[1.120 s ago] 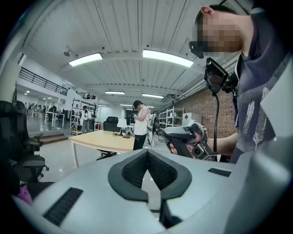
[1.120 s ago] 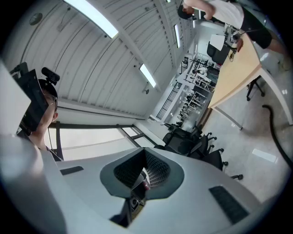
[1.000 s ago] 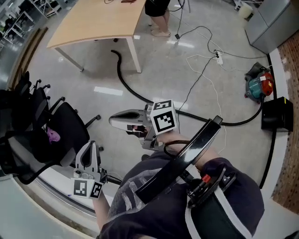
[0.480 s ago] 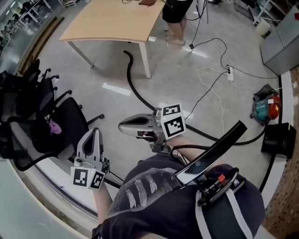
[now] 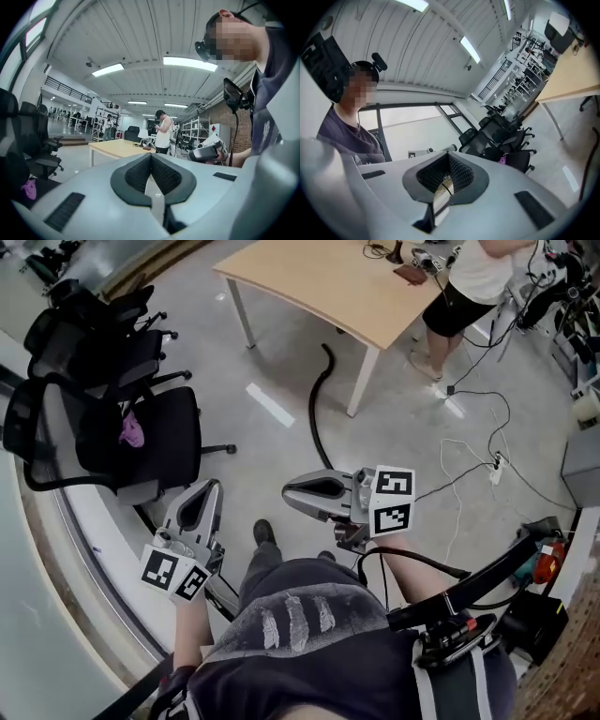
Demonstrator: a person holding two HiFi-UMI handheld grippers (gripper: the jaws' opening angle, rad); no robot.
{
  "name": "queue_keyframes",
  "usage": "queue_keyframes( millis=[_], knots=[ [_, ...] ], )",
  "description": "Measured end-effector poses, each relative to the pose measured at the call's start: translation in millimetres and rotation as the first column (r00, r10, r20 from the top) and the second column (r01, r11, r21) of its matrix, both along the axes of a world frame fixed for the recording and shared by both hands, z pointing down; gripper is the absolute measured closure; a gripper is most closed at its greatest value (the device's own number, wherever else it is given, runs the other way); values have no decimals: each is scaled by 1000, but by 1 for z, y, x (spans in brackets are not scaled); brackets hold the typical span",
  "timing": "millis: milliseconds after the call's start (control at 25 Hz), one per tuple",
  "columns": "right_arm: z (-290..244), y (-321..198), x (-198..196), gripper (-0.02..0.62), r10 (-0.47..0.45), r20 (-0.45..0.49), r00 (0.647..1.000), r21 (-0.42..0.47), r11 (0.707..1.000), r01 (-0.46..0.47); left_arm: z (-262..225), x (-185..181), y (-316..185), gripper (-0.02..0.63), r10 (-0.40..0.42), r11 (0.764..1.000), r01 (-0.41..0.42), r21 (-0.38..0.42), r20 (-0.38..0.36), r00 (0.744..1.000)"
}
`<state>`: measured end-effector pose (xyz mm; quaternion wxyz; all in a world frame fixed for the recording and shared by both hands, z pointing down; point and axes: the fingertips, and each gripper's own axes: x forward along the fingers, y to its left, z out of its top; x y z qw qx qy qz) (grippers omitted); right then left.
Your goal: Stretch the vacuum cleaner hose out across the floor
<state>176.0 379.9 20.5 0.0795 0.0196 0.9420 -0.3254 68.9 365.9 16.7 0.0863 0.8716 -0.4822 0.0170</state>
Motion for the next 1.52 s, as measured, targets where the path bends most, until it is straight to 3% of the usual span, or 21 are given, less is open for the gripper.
queue_keyframes(
  millis=[320,400,560,680,920,1080,1200,1320,1520],
  knots=[
    [15,-34,-82,592,80,-121,989,-25,996,-84,18,-90,-51,600,67,998,-66,11,-39,997],
    [15,-50,-114,592,104,-160,982,-12,994,-107,23,-129,-69,600,75,997,-75,-2,-31,997],
    [10,-77,-179,592,87,-202,976,-1,996,-89,26,-200,-103,600,90,994,-95,-49,-94,991],
    [8,-70,-183,592,80,-223,972,17,997,-78,37,-202,-104,600,125,990,-131,-54,-103,987],
    [13,-99,-187,592,149,-251,956,4,988,-153,40,-202,-121,600,154,986,-163,-46,-157,975],
    [31,-129,-179,592,212,-355,911,94,977,-191,45,-198,-132,600,185,979,-196,-65,-140,973],
    [48,-172,-155,592,299,-408,863,96,954,-285,43,-192,-148,600,215,972,-224,-71,-117,970],
    [54,-213,-119,592,353,-396,848,54,930,-362,42,-181,-171,600,218,972,-224,-74,-73,973],
    [60,-265,-70,592,414,-368,832,89,907,-412,42,-141,-229,600,239,967,-239,-94,-5,971]
  ],
)
